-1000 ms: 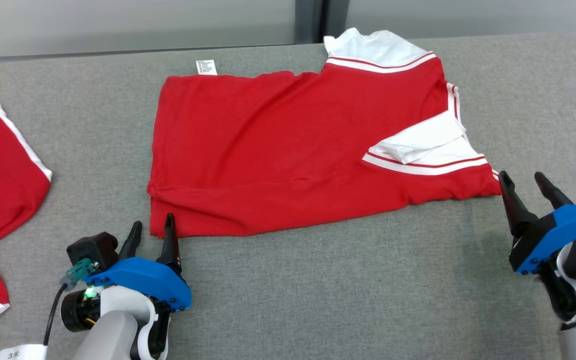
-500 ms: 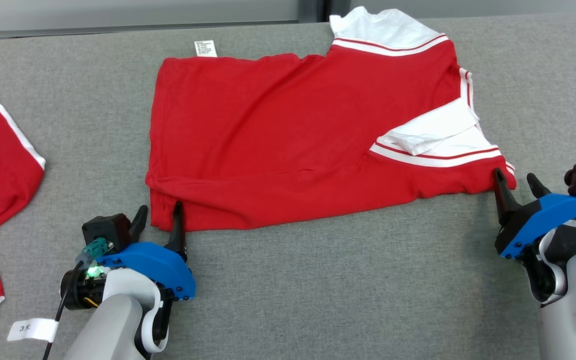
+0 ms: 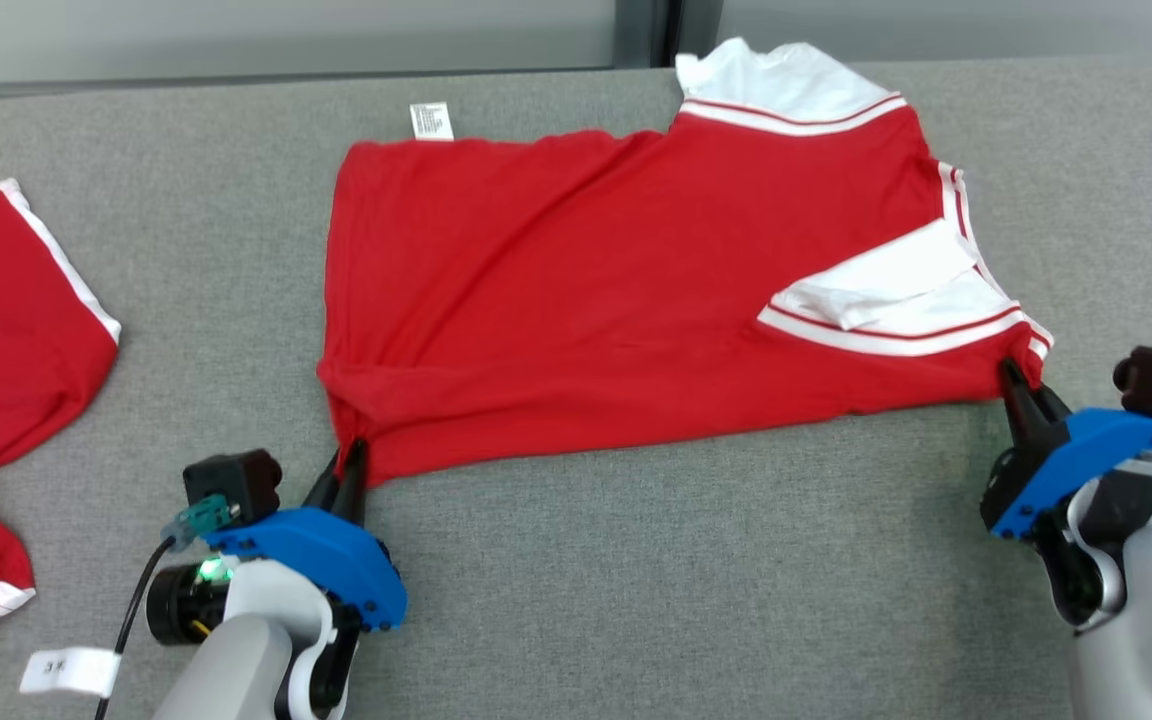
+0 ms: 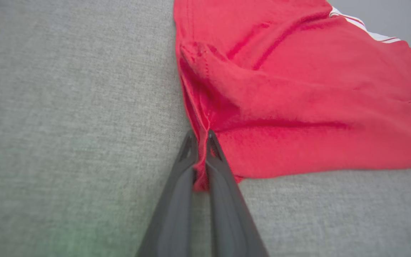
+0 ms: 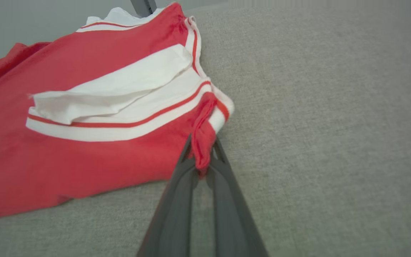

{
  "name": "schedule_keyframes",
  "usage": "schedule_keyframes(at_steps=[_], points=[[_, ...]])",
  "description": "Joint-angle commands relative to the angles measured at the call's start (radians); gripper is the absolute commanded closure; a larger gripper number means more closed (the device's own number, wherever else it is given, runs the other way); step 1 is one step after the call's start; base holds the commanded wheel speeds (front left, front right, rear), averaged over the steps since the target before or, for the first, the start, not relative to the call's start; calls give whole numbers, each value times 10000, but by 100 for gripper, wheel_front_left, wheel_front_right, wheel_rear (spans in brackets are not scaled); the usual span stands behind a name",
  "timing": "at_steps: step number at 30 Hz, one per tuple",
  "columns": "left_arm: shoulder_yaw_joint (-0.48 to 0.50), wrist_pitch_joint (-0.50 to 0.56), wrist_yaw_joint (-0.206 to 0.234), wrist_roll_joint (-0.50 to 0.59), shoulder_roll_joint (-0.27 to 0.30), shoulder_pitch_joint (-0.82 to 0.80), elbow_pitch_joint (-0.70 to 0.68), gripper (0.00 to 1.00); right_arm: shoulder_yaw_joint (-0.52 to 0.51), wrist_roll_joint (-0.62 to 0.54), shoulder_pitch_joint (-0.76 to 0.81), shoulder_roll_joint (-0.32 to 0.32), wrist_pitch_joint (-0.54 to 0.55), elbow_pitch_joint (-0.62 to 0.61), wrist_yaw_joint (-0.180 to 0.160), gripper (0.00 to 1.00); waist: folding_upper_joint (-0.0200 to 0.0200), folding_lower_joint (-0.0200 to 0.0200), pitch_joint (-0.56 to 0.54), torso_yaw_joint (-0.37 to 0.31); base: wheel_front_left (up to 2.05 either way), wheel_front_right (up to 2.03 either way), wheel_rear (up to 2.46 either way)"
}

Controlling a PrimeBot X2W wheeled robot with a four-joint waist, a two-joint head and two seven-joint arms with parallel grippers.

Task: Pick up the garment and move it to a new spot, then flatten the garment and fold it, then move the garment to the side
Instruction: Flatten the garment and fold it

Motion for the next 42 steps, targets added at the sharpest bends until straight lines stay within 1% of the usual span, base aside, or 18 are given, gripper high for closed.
schedule_keyframes(at_steps=[1,5,8,13,17,18,19,20,21,25,28,31,32,33,35,36,37,42], points=[[46,86,22,-130,122,430,-65,100,-18,114,389,-40,-14,-396,1,100,0,-1,-172,-73,0,0,0],[229,346,180,-353,382,969,-919,100,23,227,1430,61,355,-1775,1,100,0,-1,-539,-166,0,0,0],[185,772,407,-347,723,1503,-1669,100,-21,258,2369,173,781,-2940,0,100,0,-1,-728,-230,0,0,0],[172,1562,1080,-327,1273,2551,-3104,100,-143,584,3803,278,1472,-4404,0,100,0,-1,-932,-340,0,0,0],[214,2128,1606,-490,1508,3435,-3992,100,26,1196,4580,294,1760,-4883,1,100,0,-1,-938,-447,0,0,0],[221,2270,1726,-562,1522,3647,-4168,100,84,1344,4717,296,1816,-4906,1,86,0,-1,-933,-470,0,0,0],[235,2387,1825,-630,1523,3833,-4303,93,138,1402,4821,295,1825,-4917,1,72,0,-1,-925,-485,0,0,0],[260,2457,1939,-672,1531,3984,-4429,69,156,1417,4858,296,1790,-4910,1,0,0,-1,-913,-492,0,0,0],[257,2503,2016,-682,1562,4104,-4535,0,167,1403,4882,297,1755,-4884,1,0,0,-1,-909,-491,0,0,0],[246,2589,2110,-598,1727,4136,-4924,0,245,1202,4748,299,1808,-5077,3,0,0,-1,-927,-469,0,0,0],[299,2712,2126,-449,1913,3728,-5195,0,274,677,4289,300,2054,-5533,3,0,0,-1,-924,-451,0,0,0],[365,2991,2061,-303,2211,3113,-5345,0,389,249,3659,-46,2445,-5997,1,0,0,-1,-882,-423,0,0,0],[365,2991,2061,-303,2211,3113,-5345,0,389,249,3659,-46,2445,-5997,1,0,0,-1,-882,-423,0,0,0],[404,3247,1924,-375,2304,2516,-5339,0,645,233,3007,-346,2791,-6168,3,0,0,-1,-814,-418,0,0,0],[459,3635,1741,-426,2502,1789,-5228,0,997,371,2229,-707,3224,-6193,3,0,0,-1,-684,-473,0,0,0],[459,3635,1741,-426,2502,1789,-5228,0,997,371,2229,-707,3224,-6193,3,0,0,-1,-684,-473,0,0,0],[477,3850,1643,-397,2611,1366,-5110,0,1195,466,1810,-869,3415,-6095,1,0,0,-1,-608,-508,0,0,0],[465,5253,877,-722,3117,-774,-4266,0,2543,1123,-541,-1558,4121,-5000,1,0,0,-1,-41,-828,0,0,0]])
